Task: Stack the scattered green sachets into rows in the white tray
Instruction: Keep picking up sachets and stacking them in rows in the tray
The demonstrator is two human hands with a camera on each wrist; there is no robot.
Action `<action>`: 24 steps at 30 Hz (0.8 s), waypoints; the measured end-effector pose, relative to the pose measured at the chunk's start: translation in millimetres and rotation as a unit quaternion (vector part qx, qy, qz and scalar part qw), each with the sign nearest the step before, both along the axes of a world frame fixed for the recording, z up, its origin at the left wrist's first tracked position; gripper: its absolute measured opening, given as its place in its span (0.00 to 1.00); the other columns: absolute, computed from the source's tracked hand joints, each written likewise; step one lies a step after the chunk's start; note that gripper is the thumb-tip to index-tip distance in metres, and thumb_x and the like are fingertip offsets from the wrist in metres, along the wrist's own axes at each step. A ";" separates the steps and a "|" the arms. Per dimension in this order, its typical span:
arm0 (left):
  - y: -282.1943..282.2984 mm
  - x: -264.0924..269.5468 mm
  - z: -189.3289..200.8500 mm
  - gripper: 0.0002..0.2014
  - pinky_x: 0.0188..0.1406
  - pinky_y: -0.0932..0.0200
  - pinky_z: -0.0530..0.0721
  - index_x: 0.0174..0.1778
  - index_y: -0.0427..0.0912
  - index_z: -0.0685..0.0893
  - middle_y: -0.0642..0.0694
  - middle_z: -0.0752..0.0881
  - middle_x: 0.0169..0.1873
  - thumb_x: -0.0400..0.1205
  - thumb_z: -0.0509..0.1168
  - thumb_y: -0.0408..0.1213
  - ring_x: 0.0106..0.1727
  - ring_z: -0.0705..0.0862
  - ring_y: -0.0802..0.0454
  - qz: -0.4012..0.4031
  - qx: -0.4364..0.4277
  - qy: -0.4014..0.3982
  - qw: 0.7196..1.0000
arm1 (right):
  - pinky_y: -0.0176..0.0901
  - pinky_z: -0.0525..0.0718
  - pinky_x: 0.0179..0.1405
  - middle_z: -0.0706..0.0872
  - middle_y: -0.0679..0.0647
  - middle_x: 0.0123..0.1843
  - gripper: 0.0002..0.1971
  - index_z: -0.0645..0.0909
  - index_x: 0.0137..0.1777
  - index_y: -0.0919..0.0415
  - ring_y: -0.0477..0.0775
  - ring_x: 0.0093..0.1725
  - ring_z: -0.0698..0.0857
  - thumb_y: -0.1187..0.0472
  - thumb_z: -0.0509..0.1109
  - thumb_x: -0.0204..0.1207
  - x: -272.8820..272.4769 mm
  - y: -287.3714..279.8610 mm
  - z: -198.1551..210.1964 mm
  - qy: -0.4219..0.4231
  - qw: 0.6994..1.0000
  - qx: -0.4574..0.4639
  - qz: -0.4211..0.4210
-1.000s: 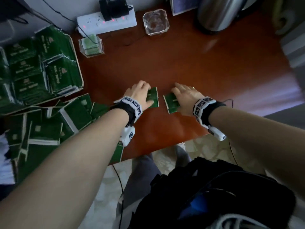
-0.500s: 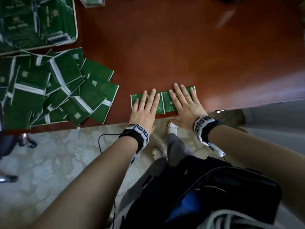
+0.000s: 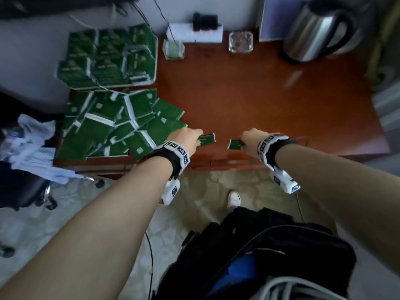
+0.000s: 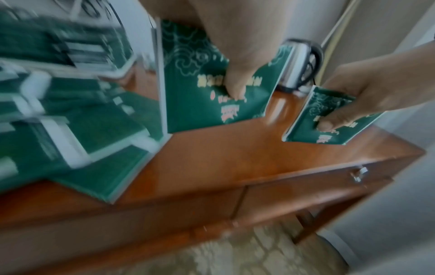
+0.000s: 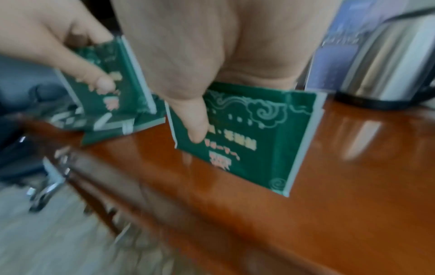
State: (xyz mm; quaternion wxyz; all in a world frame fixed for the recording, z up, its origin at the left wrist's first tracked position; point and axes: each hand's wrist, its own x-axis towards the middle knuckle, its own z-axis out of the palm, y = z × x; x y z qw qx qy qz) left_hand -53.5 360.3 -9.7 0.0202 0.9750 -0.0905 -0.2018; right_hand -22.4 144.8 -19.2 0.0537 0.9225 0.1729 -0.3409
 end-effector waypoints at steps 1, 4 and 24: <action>10.0 5.9 20.0 0.06 0.38 0.50 0.85 0.57 0.48 0.81 0.42 0.85 0.42 0.86 0.63 0.41 0.45 0.86 0.38 0.004 0.010 0.000 1.000 | 0.47 0.81 0.39 0.87 0.62 0.51 0.08 0.81 0.55 0.67 0.60 0.41 0.82 0.65 0.62 0.84 9.6 11.2 16.0 -0.015 1.000 -0.008 0.001; 44.5 19.6 79.6 0.09 0.45 0.48 0.85 0.59 0.47 0.83 0.40 0.87 0.49 0.84 0.65 0.41 0.51 0.86 0.37 0.012 0.024 -0.035 0.999 | 0.48 0.82 0.40 0.88 0.63 0.52 0.09 0.83 0.57 0.69 0.62 0.45 0.86 0.66 0.63 0.83 35.8 54.6 72.3 -0.089 0.996 0.010 0.011; 272.7 48.1 172.8 0.17 0.45 0.52 0.82 0.72 0.40 0.77 0.34 0.85 0.57 0.86 0.61 0.32 0.53 0.86 0.37 0.126 0.087 -0.100 0.983 | 0.54 0.86 0.57 0.85 0.64 0.63 0.20 0.77 0.72 0.64 0.66 0.60 0.85 0.64 0.63 0.81 126.0 318.1 157.0 -0.208 0.961 0.105 0.151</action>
